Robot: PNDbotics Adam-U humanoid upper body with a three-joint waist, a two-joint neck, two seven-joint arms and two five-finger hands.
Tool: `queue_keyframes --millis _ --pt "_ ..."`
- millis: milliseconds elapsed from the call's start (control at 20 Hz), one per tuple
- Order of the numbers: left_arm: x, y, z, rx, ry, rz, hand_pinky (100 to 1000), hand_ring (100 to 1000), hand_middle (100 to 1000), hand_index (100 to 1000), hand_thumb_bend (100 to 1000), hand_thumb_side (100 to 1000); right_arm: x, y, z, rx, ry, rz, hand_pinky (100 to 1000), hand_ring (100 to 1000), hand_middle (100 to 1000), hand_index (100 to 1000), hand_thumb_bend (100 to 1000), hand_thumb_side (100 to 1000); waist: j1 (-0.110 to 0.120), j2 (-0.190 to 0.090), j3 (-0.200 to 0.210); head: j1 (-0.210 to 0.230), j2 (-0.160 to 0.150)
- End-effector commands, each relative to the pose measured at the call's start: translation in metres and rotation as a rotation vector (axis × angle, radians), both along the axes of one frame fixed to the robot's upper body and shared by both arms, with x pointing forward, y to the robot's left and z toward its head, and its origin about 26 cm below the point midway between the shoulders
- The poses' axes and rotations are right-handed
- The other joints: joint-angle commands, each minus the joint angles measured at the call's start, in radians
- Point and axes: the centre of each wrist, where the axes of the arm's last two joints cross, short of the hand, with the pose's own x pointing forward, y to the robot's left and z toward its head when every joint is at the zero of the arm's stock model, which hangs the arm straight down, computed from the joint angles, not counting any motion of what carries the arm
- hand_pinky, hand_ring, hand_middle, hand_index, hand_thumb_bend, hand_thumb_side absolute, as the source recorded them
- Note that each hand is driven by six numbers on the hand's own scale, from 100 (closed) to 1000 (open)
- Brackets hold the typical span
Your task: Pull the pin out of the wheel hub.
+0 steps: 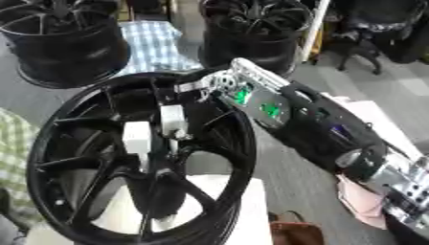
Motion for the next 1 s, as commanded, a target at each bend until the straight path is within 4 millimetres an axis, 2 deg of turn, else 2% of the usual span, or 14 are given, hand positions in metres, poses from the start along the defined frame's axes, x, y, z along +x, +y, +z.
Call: queue_keyframes --millis 50,200,400,600,700,850,1000 --pt "0.003 -0.001 0.011 0.006 -0.032 -0.008 507 332 646 697 100 887 -0.003 -0.002 0.016 0.024 -0.099 -0.005 776 691 470 565 100 221 0.004 -0.012 -0.002 -0.005 0.002" --pt "0.003 -0.001 0.01 0.007 -0.031 -0.008 507 330 647 698 100 887 -0.008 -0.005 0.027 0.064 -0.14 -0.004 761 670 434 530 100 224 0.004 -0.014 -0.004 -0.002 0.004" --pt "0.002 0.001 0.009 0.012 -0.026 -0.004 507 332 647 698 100 887 -0.021 -0.018 0.06 0.12 -0.194 -0.01 756 657 423 523 100 225 0.001 -0.018 -0.012 0.003 0.008" --pt "0.0 0.005 0.008 0.02 -0.02 0.009 507 327 646 698 100 887 -0.043 -0.045 0.099 0.197 -0.292 -0.063 742 640 418 523 107 224 -0.004 -0.023 -0.03 0.019 0.008" --pt "-0.001 0.008 0.008 0.023 -0.019 0.017 507 332 646 698 100 887 -0.053 -0.062 0.112 0.245 -0.349 -0.121 731 630 419 527 118 221 -0.007 -0.025 -0.041 0.029 0.009" --pt "-0.004 0.014 0.008 0.027 -0.018 0.036 507 336 646 698 100 887 -0.068 -0.099 0.115 0.345 -0.452 -0.261 706 611 423 535 141 211 -0.01 -0.027 -0.065 0.052 0.012" --pt "-0.006 0.02 0.008 0.032 -0.015 0.054 506 330 646 698 100 888 -0.08 -0.138 0.09 0.454 -0.542 -0.458 689 602 427 546 156 207 -0.013 -0.027 -0.086 0.073 0.011"
